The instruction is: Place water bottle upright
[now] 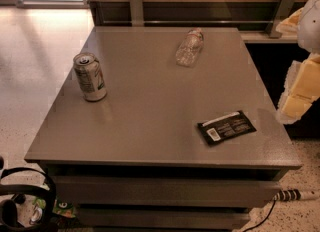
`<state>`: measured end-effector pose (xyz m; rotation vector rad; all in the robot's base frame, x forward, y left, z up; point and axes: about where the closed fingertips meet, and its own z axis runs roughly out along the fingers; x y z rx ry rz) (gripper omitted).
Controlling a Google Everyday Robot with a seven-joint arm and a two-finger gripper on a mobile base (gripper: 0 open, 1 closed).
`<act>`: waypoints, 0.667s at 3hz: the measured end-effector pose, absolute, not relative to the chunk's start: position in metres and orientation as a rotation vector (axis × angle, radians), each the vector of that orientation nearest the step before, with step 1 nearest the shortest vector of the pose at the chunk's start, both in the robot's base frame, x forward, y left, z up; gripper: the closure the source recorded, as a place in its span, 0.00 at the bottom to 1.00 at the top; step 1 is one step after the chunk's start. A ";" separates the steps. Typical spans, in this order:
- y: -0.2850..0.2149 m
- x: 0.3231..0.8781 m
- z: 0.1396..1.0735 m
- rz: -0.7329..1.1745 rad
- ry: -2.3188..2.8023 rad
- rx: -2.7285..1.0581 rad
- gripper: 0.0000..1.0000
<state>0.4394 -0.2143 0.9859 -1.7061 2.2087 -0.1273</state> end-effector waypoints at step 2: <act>-0.213 0.490 1.005 0.008 2.300 -1.536 0.00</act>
Offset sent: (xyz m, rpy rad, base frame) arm 0.0897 -0.0057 0.0523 0.2249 0.0727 -0.2329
